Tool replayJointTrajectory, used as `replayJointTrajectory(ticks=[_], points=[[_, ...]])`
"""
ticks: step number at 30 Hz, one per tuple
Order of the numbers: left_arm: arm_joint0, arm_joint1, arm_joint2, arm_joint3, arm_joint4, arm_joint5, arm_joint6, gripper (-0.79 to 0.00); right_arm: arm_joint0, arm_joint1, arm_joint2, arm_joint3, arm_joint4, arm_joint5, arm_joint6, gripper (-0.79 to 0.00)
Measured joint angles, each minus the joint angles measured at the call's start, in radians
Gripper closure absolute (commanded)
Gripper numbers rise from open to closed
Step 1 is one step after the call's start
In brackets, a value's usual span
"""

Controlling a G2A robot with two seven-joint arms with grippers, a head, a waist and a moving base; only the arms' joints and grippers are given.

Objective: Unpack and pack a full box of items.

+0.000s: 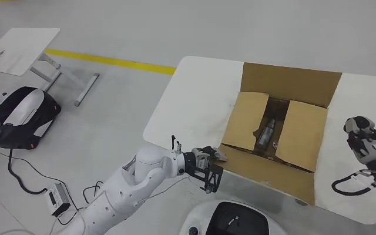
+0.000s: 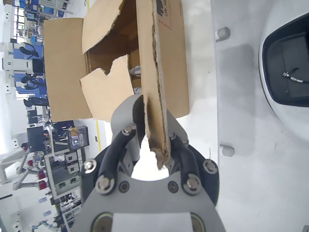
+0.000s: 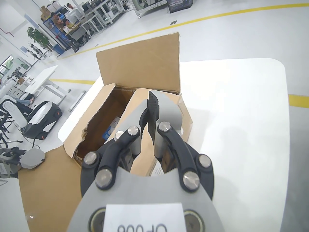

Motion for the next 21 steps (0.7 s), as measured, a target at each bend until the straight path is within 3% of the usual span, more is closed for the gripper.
replayJointTrajectory(ticks=[5, 6, 7, 8, 15, 21], points=[[-0.009, -0.002, -0.012, -0.008, -0.093, -0.039, -0.003, 0.0, -0.002, 0.003, 0.032, -0.008, 0.0, 0.014, 0.004, 0.0], [-0.009, -0.002, -0.014, -0.009, -0.11, -0.045, -0.004, -0.215, -0.004, 0.004, 0.038, -0.009, 0.0, 0.015, 0.005, 0.0], [-0.01, -0.003, -0.018, -0.009, -0.132, -0.05, -0.009, -0.723, -0.006, 0.005, 0.047, -0.009, 0.001, 0.016, 0.005, 0.0], [-0.011, -0.003, -0.021, -0.007, -0.148, -0.054, -0.017, -0.785, -0.008, 0.006, 0.053, -0.009, 0.003, 0.017, 0.005, 0.0], [-0.054, -0.018, -0.008, 0.016, -0.263, -0.044, -0.147, -0.785, -0.026, 0.009, 0.081, -0.018, 0.016, 0.023, -0.001, 0.0], [-0.132, -0.04, 0.032, 0.033, -0.348, 0.022, -0.322, -0.785, -0.039, 0.01, 0.093, -0.031, 0.024, 0.032, -0.006, 0.0]])
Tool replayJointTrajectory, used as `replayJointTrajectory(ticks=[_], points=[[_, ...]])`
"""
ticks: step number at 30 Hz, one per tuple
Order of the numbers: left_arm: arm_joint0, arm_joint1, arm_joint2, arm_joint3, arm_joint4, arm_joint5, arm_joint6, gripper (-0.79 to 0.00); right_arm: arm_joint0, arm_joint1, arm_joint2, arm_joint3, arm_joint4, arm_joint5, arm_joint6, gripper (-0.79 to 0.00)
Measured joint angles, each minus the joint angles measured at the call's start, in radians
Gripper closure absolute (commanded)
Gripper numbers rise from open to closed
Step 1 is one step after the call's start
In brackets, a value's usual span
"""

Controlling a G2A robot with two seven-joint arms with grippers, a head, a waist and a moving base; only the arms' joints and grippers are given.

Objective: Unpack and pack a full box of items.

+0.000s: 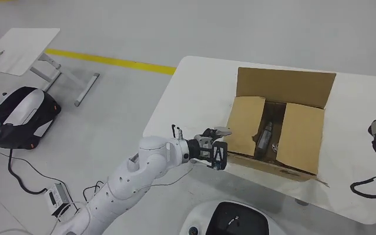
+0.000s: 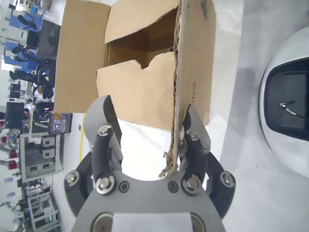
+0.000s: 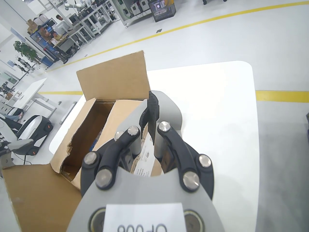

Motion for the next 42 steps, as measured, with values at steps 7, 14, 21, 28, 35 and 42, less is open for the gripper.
replayJointTrajectory(ticks=[7, 14, 21, 28, 35, 42], points=[[-0.113, -0.029, 0.067, 0.046, -0.071, 0.075, -0.166, -0.785, -0.02, 0.001, 0.016, -0.012, 0.027, 0.006, -0.008, 0.0], [-0.206, -0.058, 0.135, 0.153, -0.11, 0.151, -0.26, -0.785, -0.027, 0.003, -0.001, -0.027, 0.048, -0.006, 0.005, 0.0], [-0.221, -0.067, 0.152, 0.194, -0.111, 0.161, -0.28, -0.785, -0.009, 0.003, -0.09, -0.006, 0.061, -0.041, 0.05, 0.0], [-0.201, -0.067, 0.129, 0.193, -0.111, 0.163, -0.286, -0.785, 0.062, 0.0, -0.235, 0.099, 0.038, -0.065, 0.121, 0.0], [-0.191, -0.068, 0.115, 0.183, -0.11, 0.16, -0.288, -0.785, 0.134, -0.003, -0.325, 0.181, -0.051, -0.053, 0.155, 0.0], [-0.193, -0.071, 0.103, 0.17, -0.123, 0.156, -0.293, -0.785, 0.179, -0.009, -0.293, 0.19, 0.072, 0.0, 0.12, 0.0]])
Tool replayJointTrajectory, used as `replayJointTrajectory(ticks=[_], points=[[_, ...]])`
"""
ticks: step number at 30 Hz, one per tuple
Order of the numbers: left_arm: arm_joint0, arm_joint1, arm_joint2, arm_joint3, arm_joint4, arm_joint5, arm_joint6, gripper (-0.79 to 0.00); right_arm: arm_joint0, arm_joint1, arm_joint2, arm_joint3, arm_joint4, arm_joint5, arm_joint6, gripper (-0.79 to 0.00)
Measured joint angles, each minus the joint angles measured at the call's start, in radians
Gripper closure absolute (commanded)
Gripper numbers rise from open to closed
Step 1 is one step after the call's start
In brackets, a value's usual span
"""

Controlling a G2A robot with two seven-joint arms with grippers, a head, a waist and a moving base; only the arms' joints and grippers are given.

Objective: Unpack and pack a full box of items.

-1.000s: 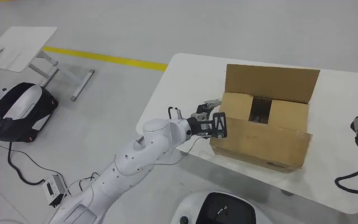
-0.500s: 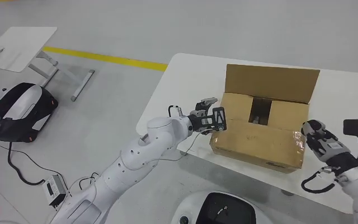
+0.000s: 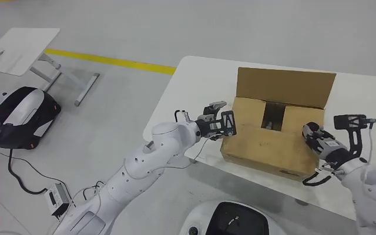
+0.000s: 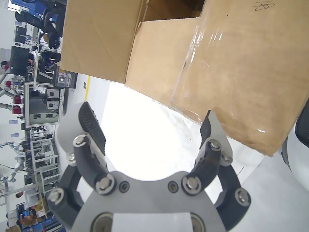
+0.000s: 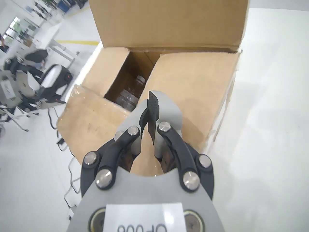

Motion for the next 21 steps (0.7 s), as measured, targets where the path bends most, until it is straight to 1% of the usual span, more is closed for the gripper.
replayJointTrajectory(ticks=[4, 6, 10, 15, 21], points=[[0.007, 0.001, -0.023, -0.031, -0.02, -0.008, -0.001, -0.785, 0.041, 0.001, 0.079, 0.027, 0.114, 0.049, -0.028, 0.0], [0.017, 0.003, -0.039, -0.048, -0.023, -0.011, 0.001, -0.785, 0.067, 0.003, 0.106, 0.058, 0.128, 0.058, -0.029, 0.0], [0.059, 0.012, -0.094, -0.093, -0.037, -0.018, 0.006, -0.785, 0.141, 0.007, 0.138, 0.156, 0.153, 0.057, -0.032, 0.0], [0.117, 0.023, -0.169, -0.153, -0.07, -0.04, 0.007, -0.785, 0.252, 0.009, 0.12, 0.287, 0.115, 0.079, -0.055, 0.0], [0.176, 0.032, -0.251, -0.212, -0.136, -0.067, 0.009, -0.785, 0.403, -0.002, 0.036, 0.478, 0.112, 0.067, -0.072, 0.0]])
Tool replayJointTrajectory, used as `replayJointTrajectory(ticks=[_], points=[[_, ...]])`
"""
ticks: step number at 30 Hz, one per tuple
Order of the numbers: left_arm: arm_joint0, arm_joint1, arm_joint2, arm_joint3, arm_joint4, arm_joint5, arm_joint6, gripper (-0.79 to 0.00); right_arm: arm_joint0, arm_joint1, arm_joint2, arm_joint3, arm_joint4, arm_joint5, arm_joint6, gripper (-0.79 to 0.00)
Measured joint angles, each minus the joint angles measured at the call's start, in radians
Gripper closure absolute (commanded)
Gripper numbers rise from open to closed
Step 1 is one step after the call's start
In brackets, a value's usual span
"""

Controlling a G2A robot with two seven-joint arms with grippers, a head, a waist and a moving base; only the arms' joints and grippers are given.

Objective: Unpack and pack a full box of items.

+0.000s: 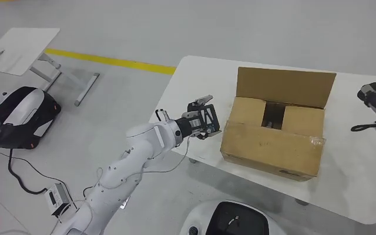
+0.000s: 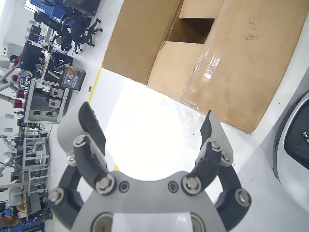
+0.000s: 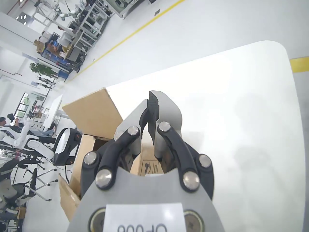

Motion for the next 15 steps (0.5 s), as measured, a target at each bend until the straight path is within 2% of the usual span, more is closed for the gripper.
replayJointTrajectory(ticks=[7, 15], points=[[0.026, 0.006, -0.04, -0.023, -0.013, -0.01, -0.005, -0.785, 0.171, -0.025, -0.122, 0.228, 0.075, -0.091, 0.031, 0.0], [0.019, 0.007, -0.034, -0.018, -0.024, -0.025, -0.005, -0.785, 0.211, -0.028, -0.166, 0.268, 0.089, -0.234, 0.056, 0.0]])
